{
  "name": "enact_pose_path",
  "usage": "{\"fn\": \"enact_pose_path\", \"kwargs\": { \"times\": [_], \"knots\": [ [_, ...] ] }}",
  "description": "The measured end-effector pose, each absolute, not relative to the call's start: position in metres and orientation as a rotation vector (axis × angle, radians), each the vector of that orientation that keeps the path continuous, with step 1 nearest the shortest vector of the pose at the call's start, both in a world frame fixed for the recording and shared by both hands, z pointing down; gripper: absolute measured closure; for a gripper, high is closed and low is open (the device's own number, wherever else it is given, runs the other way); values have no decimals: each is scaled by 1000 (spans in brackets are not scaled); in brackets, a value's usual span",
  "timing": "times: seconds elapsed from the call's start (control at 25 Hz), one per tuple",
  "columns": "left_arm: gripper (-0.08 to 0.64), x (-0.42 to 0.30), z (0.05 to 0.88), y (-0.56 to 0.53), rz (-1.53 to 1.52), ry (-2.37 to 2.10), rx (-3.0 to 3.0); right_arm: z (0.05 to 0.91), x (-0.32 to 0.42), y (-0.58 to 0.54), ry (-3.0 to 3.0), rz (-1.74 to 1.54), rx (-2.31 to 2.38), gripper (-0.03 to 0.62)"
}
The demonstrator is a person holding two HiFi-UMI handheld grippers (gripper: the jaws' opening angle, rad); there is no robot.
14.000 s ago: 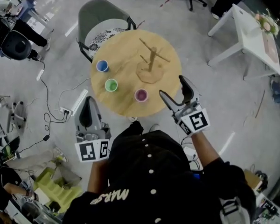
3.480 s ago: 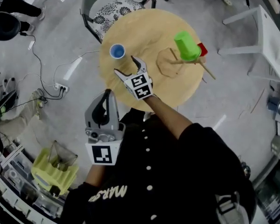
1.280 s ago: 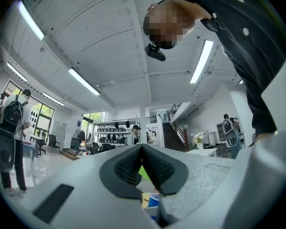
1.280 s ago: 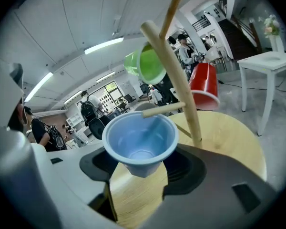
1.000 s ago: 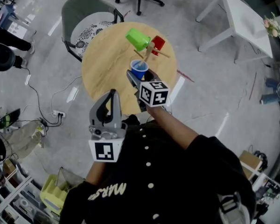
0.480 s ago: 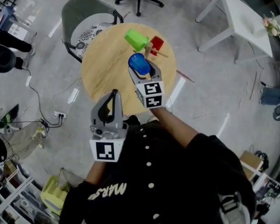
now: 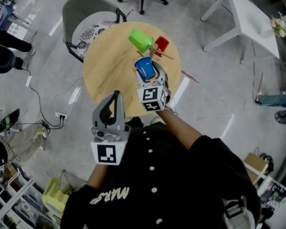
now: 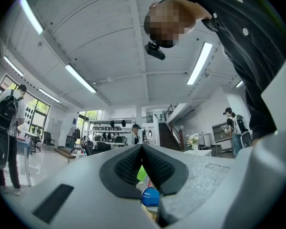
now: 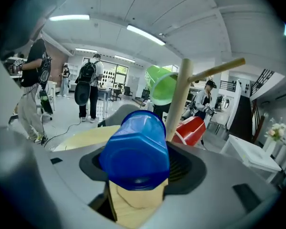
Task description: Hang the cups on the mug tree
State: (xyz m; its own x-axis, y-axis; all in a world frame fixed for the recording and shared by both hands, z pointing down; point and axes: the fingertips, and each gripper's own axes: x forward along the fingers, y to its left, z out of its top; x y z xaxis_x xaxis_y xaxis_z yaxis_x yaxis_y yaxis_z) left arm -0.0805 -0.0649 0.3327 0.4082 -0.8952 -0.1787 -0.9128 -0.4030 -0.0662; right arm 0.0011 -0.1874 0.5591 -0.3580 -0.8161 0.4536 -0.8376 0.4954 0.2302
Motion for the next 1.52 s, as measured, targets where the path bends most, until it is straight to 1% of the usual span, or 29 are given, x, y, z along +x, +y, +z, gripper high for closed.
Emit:
{"fn": "enact_pose_path", "kwargs": {
  "times": [0.2, 0.72, 1.12, 1.52],
  "knots": [
    [566, -81, 334, -68, 174, 1625, -2513, 559, -2, -190, -2227, 22, 1344, 299],
    [566, -81, 338, -74, 170, 1630, -2521, 556, -14, -186, -2271, -19, 1309, 222],
    [566, -76, 336, -73, 164, 1624, -2523, 542, -23, -183, -2311, -84, 1277, 192],
    [566, -75, 334, -73, 165, 1621, -2510, 527, -26, -176, -2397, -64, 1251, 170]
  ]
}}
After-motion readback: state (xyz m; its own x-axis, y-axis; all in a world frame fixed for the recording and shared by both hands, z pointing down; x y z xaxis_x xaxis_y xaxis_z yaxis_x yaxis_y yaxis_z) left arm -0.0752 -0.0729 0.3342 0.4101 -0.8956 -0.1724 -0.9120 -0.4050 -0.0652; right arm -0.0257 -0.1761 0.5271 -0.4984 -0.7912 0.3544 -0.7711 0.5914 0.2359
